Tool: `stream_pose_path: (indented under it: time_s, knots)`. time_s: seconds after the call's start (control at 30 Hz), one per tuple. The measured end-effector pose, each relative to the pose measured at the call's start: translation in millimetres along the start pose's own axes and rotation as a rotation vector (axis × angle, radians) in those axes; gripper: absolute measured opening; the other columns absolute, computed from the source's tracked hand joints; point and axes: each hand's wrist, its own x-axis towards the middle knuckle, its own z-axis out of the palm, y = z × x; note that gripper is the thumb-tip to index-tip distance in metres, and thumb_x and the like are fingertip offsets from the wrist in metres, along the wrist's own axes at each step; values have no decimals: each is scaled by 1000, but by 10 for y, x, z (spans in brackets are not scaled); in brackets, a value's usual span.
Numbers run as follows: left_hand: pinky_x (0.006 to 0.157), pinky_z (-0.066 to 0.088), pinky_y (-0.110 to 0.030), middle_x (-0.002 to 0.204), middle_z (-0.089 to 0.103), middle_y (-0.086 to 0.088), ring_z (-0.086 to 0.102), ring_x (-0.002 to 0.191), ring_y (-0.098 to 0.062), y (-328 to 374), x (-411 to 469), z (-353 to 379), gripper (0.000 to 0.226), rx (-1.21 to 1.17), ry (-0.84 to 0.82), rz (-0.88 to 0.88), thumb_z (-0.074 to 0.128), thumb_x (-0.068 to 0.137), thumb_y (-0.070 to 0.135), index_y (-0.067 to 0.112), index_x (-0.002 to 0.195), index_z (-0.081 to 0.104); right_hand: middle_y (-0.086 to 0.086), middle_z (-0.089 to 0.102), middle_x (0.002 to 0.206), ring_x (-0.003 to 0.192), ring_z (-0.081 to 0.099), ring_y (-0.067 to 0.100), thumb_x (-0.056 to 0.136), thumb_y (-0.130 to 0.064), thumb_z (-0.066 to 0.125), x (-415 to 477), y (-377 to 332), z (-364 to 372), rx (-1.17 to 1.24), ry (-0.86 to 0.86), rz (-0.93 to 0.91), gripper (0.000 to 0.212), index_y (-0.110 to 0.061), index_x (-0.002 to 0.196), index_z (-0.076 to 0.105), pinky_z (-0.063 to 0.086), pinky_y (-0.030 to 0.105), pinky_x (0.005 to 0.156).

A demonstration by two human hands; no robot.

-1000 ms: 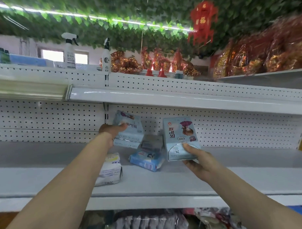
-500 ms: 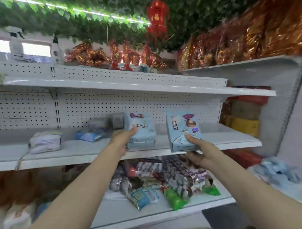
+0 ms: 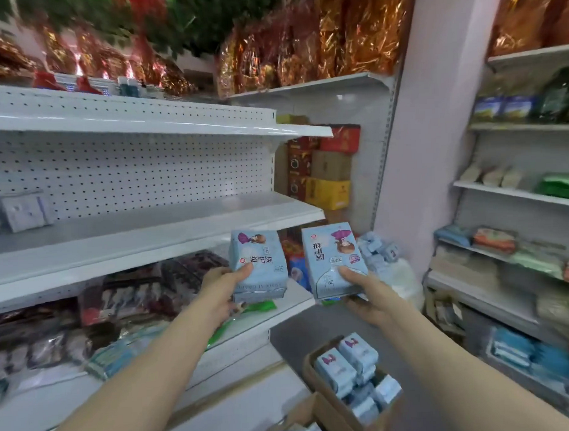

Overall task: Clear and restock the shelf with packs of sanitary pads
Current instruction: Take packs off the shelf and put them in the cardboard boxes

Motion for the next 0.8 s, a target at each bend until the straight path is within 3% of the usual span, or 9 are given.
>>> stream_pose_path:
  time_s: [0.07,0.2,0.3,0.4,0.5,0.63,0.8]
  knots:
    - [55,54,-33,86,66,-12,64,73,-23,-189,109,338,22,7,-32,-28,73,89,10,9,88,51,5,78,90,80,73,19,89,-6,72,152,-3,-307,25,44,-2,26,-7,114,67,58,28,62]
    - [68,49,-34,90,67,-9,63,78,-20,-615,521,909,21,8,-112,-93,73,89,15,13,89,52,2,76,82,68,72,15,90,-6,71,552,-20,-843,21,151,2,21,-11,109,66,52,21,49]
    - [68,51,-34,86,67,-10,63,74,-21,-910,898,1319,19,-3,-156,-146,72,90,13,13,86,54,4,74,90,80,68,19,86,-10,76,984,-47,-1240,-8,231,25,27,-10,111,67,55,29,66]
    - [77,53,-40,89,68,-14,65,76,-25,-1161,1321,1701,22,-8,-177,-185,75,88,13,10,86,53,4,75,87,75,71,17,84,-10,78,1436,-106,-1584,20,280,69,23,-11,105,67,59,28,62]
    - [65,55,-33,88,72,-15,69,71,-25,-1380,1746,2047,20,-6,-194,-245,75,87,15,7,88,57,6,76,95,73,74,16,85,-11,76,1881,-169,-1869,41,315,115,32,-9,114,66,59,25,58]
    - [43,53,-25,72,72,-11,69,49,-15,-1625,2180,2428,16,16,-204,-298,72,89,8,5,81,58,13,72,119,96,71,24,81,-11,79,2400,-151,-2223,45,344,158,48,-4,125,63,60,28,64]
    - [42,52,-24,65,73,-5,70,51,-16,-2084,2653,2864,8,26,-195,-356,71,89,7,3,93,65,11,75,106,84,73,21,88,-7,73,3064,-59,-2703,80,299,254,30,-5,117,65,59,27,59]
